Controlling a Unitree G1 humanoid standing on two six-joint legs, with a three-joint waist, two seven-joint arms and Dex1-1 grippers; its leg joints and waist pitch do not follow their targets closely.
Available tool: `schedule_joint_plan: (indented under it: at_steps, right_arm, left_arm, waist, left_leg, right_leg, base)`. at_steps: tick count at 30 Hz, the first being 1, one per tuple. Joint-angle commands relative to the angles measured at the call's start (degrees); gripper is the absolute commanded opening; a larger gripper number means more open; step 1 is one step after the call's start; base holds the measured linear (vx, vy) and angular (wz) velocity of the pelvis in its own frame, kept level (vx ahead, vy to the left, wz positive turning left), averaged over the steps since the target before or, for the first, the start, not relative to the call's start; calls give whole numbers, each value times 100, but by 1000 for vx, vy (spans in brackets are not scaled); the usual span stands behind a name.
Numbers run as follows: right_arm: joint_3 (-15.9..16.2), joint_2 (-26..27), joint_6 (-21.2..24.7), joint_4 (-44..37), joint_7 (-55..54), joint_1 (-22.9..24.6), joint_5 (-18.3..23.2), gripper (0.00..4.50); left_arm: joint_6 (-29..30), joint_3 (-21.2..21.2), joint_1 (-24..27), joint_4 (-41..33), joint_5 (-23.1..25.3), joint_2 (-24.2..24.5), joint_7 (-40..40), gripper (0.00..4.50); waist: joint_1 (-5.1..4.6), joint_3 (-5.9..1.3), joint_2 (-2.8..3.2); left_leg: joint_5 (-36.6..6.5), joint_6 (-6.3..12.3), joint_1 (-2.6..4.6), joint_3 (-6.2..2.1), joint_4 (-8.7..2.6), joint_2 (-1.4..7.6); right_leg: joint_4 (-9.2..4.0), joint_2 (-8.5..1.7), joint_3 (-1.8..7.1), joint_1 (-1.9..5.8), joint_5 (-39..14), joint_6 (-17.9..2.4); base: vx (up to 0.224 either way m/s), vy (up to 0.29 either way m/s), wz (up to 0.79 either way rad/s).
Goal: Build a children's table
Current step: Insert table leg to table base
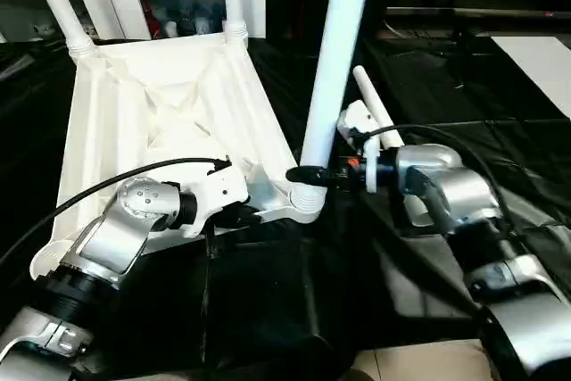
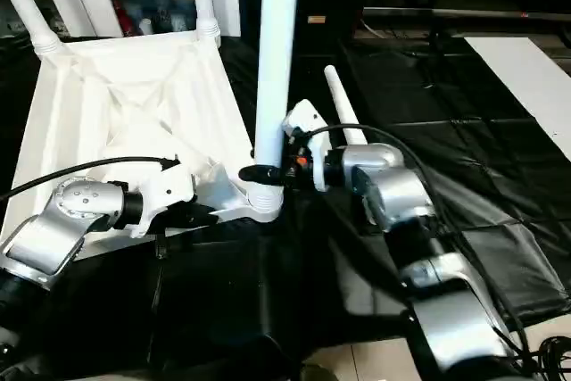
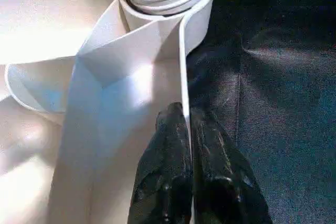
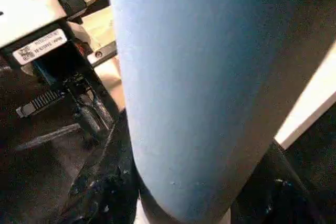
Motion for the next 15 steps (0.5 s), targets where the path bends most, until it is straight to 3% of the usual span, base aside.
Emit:
schedule_joint_plan:
  at_steps: [1,4,8,15]
  right_arm:
    - [120,-20,-93,308,-36,-26,-214,184]
    - [118,78,-192,644,-64,-170,-273,184]
    - [32,159,-224,944,-58,-230,-267,184]
    - [-161,134,-361,1151,-109,-43,-194,184]
  left_arm:
    - [61,-215,101,215,173,94,-130,0]
    - [56,-218,84,242,181,102,-145,0]
    - [55,-211,100,246,182,111,-129,0]
    - [37,-194,91,293,193,107,-100,0]
  waist:
    - [-8,-356,15]
    - [-20,-347,9]
    - [-19,-335,7]
    - [-12,-376,20]
  left_leg:
    - [-290,524,-3,35,-281,176]
    - [-419,500,-12,30,-286,181]
    - [-685,335,-6,16,-307,197]
    - [-443,414,-2,33,-275,190]
  right_leg:
    - [-235,-246,165,356,-59,-1642]
    - [-246,-258,166,357,-255,-1636]
    - [-297,-279,173,350,-870,-1484]
    - [-245,-259,170,361,-372,-1598]
  base:
    - [0,0,0]
    - [0,0,0]
    - [0,0,0]
    - [0,0,0]
